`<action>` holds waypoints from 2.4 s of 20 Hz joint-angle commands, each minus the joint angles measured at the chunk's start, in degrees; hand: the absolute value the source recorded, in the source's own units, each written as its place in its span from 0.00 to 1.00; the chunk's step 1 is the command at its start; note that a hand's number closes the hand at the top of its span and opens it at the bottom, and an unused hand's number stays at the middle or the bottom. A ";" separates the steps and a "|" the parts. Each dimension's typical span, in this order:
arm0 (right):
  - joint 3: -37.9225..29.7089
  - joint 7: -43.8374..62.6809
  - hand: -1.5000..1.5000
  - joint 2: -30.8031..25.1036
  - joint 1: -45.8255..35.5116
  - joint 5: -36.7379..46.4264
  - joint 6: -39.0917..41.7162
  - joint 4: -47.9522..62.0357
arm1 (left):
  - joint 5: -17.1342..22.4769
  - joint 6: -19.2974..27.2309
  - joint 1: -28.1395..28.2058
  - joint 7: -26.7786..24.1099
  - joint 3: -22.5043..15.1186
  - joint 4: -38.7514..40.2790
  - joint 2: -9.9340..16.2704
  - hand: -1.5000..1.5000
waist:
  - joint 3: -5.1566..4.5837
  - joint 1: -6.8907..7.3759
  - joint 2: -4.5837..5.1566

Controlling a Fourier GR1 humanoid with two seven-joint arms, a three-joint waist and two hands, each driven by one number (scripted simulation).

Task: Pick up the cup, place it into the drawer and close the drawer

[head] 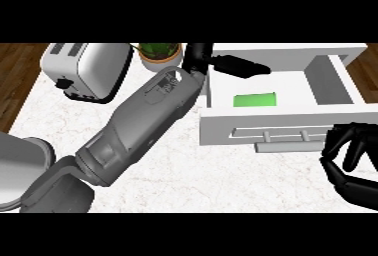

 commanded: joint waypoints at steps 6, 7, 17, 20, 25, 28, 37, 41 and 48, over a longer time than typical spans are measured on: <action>2.82 0.22 1.00 -2.41 1.80 12.78 -0.42 -1.91 | -0.34 -1.12 4.67 6.87 3.72 -10.66 7.62 0.00 | -0.01 2.00 -0.42; 2.76 -0.41 1.00 -2.17 2.80 13.84 -0.85 -1.80 | 0.13 -2.24 7.84 6.80 3.98 -14.54 10.19 0.00 | -0.02 2.50 -0.58; 12.25 -3.43 1.00 1.13 -5.95 34.55 -10.06 10.51 | 0.63 -6.29 22.15 8.97 7.49 -29.62 20.64 0.00 | 0.00 3.42 -0.17; 16.96 -7.59 1.00 -0.38 -3.46 43.19 -12.42 14.97 | 0.86 -5.44 25.37 10.78 7.54 -34.96 22.62 0.00 | 0.03 4.07 -0.34; 21.84 -7.81 1.00 -0.86 -9.44 55.29 -17.87 26.92 | 1.56 -8.63 33.13 7.59 8.88 -38.62 24.98 0.00 | 0.01 5.00 0.04; 22.70 -9.89 1.00 -1.16 -12.22 58.88 -20.14 32.56 | 1.56 -9.67 37.92 7.96 10.35 -42.87 27.89 0.00 | 0.02 3.87 -0.12; 17.27 -17.88 1.00 5.68 -30.60 62.01 -32.68 68.70 | 2.54 -15.12 47.07 6.85 15.23 -48.77 32.68 0.00 | 0.09 4.94 0.45; 13.16 -22.18 1.00 4.60 -38.61 60.59 -33.22 80.48 | 2.25 -16.97 48.47 6.70 16.82 -49.03 33.31 0.00 | 0.10 4.82 0.72; 8.14 -24.84 1.00 1.19 -48.70 58.69 -30.95 93.78 | 3.32 -20.82 49.45 6.91 18.89 -48.51 34.35 0.00 | 0.14 6.15 1.43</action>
